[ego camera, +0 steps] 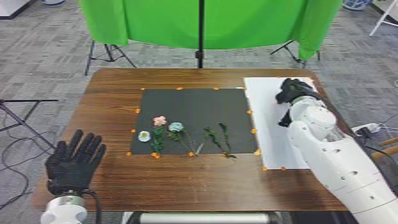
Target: Arrange flowers
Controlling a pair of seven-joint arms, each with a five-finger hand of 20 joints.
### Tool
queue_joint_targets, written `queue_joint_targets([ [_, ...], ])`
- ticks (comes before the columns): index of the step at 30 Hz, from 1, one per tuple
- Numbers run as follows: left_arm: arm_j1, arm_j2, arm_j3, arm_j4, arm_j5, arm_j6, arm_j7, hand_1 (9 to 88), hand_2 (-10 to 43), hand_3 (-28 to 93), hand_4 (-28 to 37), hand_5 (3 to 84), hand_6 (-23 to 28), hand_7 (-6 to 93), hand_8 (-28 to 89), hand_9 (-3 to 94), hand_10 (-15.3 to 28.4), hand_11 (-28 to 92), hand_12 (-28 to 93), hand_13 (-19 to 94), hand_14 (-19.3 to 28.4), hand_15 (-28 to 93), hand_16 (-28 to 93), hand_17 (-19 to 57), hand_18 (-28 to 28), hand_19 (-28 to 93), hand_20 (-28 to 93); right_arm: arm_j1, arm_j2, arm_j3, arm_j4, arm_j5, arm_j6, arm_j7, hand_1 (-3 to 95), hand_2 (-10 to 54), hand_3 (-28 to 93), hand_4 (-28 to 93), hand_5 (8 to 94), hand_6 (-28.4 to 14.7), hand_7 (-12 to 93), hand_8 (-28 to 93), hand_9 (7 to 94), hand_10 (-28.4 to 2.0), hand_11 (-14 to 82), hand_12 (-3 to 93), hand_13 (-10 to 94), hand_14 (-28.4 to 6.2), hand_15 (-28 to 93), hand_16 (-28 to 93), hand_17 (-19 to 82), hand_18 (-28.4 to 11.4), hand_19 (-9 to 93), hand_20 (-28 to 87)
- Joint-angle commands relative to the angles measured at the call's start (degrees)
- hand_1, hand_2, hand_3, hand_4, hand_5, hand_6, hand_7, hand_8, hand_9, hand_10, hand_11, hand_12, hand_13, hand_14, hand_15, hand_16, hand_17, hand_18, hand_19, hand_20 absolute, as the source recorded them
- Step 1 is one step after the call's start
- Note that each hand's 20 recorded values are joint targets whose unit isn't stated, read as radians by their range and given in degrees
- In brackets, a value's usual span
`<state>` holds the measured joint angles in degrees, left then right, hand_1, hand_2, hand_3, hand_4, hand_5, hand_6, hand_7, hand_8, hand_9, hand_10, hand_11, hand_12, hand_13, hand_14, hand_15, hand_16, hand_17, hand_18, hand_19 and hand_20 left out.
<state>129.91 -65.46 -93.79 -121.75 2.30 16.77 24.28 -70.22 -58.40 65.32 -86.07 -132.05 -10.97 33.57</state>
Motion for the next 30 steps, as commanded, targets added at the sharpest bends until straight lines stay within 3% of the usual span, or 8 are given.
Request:
queue_joint_targets([
  [1,1.16,-0.19,0.10,-0.14,-0.91,1.01,0.33,26.9,14.1,80,-28.3,41.4,9.0,11.5,-10,41.9,16.5,25,12,32,17.0,41,-7,-6.3,14.4,36,13,-1.15,-1.34,-1.64,0.15,-1.52,-0.59,-2.25,46.3,-9.5,86,-28,41.6,-4.7,14,-13,38.3,-15.6,9.7,12.1,41,-15.2,37,13,25,-23.7,81,32],
  [6,1.08,-0.19,0.19,-0.18,-0.80,0.61,0.39,27.0,14.0,80,-28.3,41.5,9.0,11.5,-10,42.0,16.5,25,12,32,17.0,41,-7,-6.3,14.4,36,13,-1.25,-1.36,-3.12,1.23,-2.58,0.30,-1.85,50.1,-9.5,84,-28,52.9,-2.0,17,-14,51.2,-13.0,13.7,13.4,53,-11.9,40,14,28,-23.0,85,33],
  [8,0.92,-0.10,0.38,-0.14,-0.92,0.58,0.41,27.0,13.9,80,-28.3,41.6,9.1,11.4,-10,42.1,16.6,25,12,32,17.0,41,-7,-6.3,14.4,36,13,-1.72,-1.32,-3.37,1.37,-3.17,2.32,-1.06,52.6,-9.5,83,-28,56.2,-1.8,20,-15,54.7,-14.1,16.6,14.9,55,-11.0,42,16,29,-22.4,86,33],
  [12,0.99,-0.23,0.42,0.03,-1.20,0.21,0.39,26.9,13.8,80,-28.3,39.9,8.6,10.9,-11,42.0,16.6,25,12,32,17.0,41,-7,-6.3,14.4,36,13,-2.43,-1.28,-3.65,1.84,-3.71,4.69,-0.53,61.5,-9.5,71,-28,60.0,-1.2,33,-20,58.4,-14.8,30.0,18.1,58,-6.7,43,29,32,-20.0,87,33],
  [16,1.28,-0.17,0.42,0.10,-1.39,-0.67,0.76,26.3,13.0,81,-28.3,39.6,8.6,10.7,-11,41.9,16.6,25,12,32,17.1,41,-7,-6.3,14.4,36,13,-3.48,-0.87,-3.53,1.36,-3.63,7.36,-1.09,65.3,-9.5,68,-28,60.2,-2.3,53,-5,67.3,-12.4,25.3,36.8,63,-5.7,46,33,35,-17.8,86,34],
  [20,1.34,-0.03,0.30,-0.06,-1.14,-0.68,1.09,25.4,12.2,81,-28.3,38.7,8.3,10.2,-10,41.5,16.5,25,12,32,17.1,41,-7,-6.2,14.4,35,13,-3.82,0.11,-3.49,-4.12,-2.62,7.74,-2.51,65.3,-9.5,72,-28,63.0,-1.9,55,-1,71.7,-12.1,24.9,40.5,67,-6.7,44,36,37,-17.5,86,36],
  [27,1.78,-0.11,0.09,-0.37,-1.15,0.15,1.19,25.2,11.9,81,-28.3,36.9,7.7,10.7,-10,40.8,16.4,24,12,32,17.2,40,-6,-6.3,14.4,35,13,-5.17,0.85,-6.63,-17.06,-1.20,9.16,-8.43,64.0,-9.5,75,-28,62.0,-2.5,54,0,71.4,-12.5,22.9,41.0,67,-6.8,43,37,37,-17.7,86,36],
  [30,1.36,-0.27,0.20,-0.22,-1.20,0.37,0.75,25.3,12.0,81,-28.3,36.3,7.4,11.1,-11,40.3,16.4,24,12,32,17.2,40,-6,-6.3,14.5,35,13,-5.54,-0.62,-8.63,-19.64,-0.65,6.40,-11.06,63.2,-9.5,75,-28,59.2,-3.3,55,-1,68.8,-13.2,23.1,40.7,64,-6.5,45,36,36,-17.0,86,36],
])
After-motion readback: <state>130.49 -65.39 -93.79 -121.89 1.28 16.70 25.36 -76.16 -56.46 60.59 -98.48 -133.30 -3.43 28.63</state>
